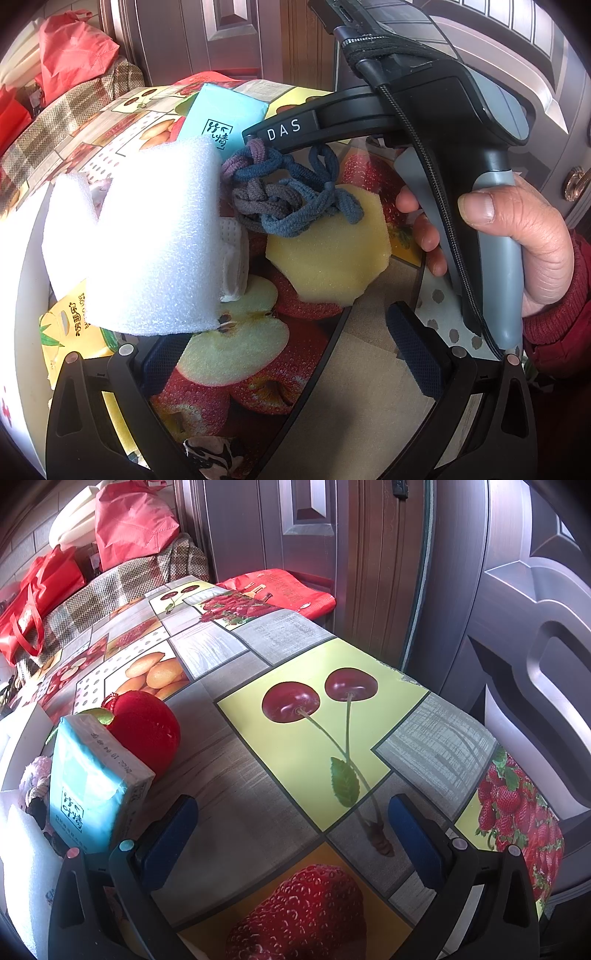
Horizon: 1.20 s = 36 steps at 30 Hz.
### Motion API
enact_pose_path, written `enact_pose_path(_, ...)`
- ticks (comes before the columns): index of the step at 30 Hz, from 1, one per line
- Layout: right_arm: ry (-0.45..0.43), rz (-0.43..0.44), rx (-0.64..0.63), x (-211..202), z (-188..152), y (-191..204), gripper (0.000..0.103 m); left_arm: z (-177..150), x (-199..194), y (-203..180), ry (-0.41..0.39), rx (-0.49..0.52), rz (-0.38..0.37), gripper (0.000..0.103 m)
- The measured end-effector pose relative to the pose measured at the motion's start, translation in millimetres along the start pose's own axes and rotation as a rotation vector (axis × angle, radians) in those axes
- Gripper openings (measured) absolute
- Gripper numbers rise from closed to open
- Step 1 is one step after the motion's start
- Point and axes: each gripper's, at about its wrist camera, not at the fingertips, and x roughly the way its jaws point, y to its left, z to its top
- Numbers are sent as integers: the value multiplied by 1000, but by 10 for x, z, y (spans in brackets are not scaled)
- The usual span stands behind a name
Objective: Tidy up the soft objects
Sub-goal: 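Reach into the pile and grasp the camouflage cloth with the left gripper, then lift the camouflage cloth with the left gripper while the right grasps the yellow octagonal sponge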
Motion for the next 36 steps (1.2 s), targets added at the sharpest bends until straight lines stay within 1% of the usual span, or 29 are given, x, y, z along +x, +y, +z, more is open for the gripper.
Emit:
enact_pose_path(2, -2, 0, 0, 3, -2, -2, 103, -35, -64, -23, -17, 13, -11, 102)
enact_pose_path(3, 1, 0, 0, 5, -1, 1, 103, -61, -160, -35, -50, 15, -16, 102)
enact_pose_path(5, -3, 5, 3, 3, -1, -7, 103, -125, -498, -3, -141, -2, -52, 102)
enact_pose_path(6, -7, 6, 3, 1, 0, -8, 103, -157, -686, 42, -188, -23, -68, 102)
enact_pose_path(8, -10, 8, 4, -3, -2, -14, 103, -237, -1103, 206, -297, -84, -75, 103)
enact_pose_path(9, -41, 16, 2, -16, 0, -8, 103, -294, -1297, 321, -349, -120, -67, 103)
enact_pose_path(10, -43, 23, 7, -25, -2, -27, 103, -367, -1475, 458, -397, -164, -50, 103)
enact_pose_path(11, -90, 32, 2, -51, 6, -30, 103, -441, -1608, 584, -432, -203, -30, 103)
enact_pose_path(12, -120, 45, 9, -75, 5, -48, 103, -514, -1717, 707, -459, -236, -8, 103)
enact_pose_path(13, -134, 55, 22, -99, 6, -76, 103, -585, -1787, 809, -470, -260, 16, 103)
enact_pose_path(14, -154, 82, 53, -151, 2, -139, 103, -647, -1814, 879, -466, -276, 49, 103)
enact_pose_path(15, -168, 140, 107, -191, -18, -205, 103, -692, -1800, 918, -444, -286, 85, 103)
enact_pose_path(16, -184, 184, 131, -258, -36, -289, 103, -718, -1737, 930, -408, -288, 100, 103)
enact_pose_path(17, -182, 228, 165, -301, -67, -349, 103, -749, -1675, 911, -374, -286, 97, 103)
enact_pose_path(18, -179, 265, 174, -355, -94, -403, 103, -783, -1604, 881, -346, -282, 90, 103)
enact_pose_path(19, -203, 331, 172, -445, -107, -472, 103, -827, -1521, 845, -310, -272, 74, 103)
enact_pose_path(20, -208, 382, 156, -504, -132, -503, 103, -837, -1433, 794, -274, -260, 54, 103)
enact_pose_path(21, -239, 437, 122, -600, -145, -533, 103, -890, -1335, 714, -240, -240, 33, 103)
enact_pose_path(23, -289, 467, 0, -779, -187, -494, 103, -922, -1204, 535, -204, -199, -12, 102)
enact_pose_path(25, -291, 437, -158, -919, -237, -368, 103, -915, -1100, 389, -176, -165, -50, 98)
enact_pose_path(26, -278, 417, -245, -939, -291, -275, 103, -898, -1046, 342, -157, -152, -61, 93)
enact_pose_path(27, -267, 418, -324, -961, -348, -199, 103, -874, -995, 305, -135, -144, -65, 86)
enact_pose_path(29, -232, 443, -461, -994, -484, -24, 103, -827, -919, 289, -106, -142, -66, 77)
enact_pose_path(30, -209, 450, -512, -995, -538, 72, 103, -811, -891, 295, -97, -148, -66, 75)
enact_pose_path(31, -194, 451, -549, -1003, -583, 175, 103, -789, -856, 305, -84, -152, -62, 74)
enact_pose_path(33, -142, 465, -577, -928, -617, 358, 103, -758, -792, 323, -60, -152, -44, 72)
enact_pose_path(36, -47, 445, -580, -758, -603, 571, 103, -711, -706, 306, -31, -138, -32, 72)
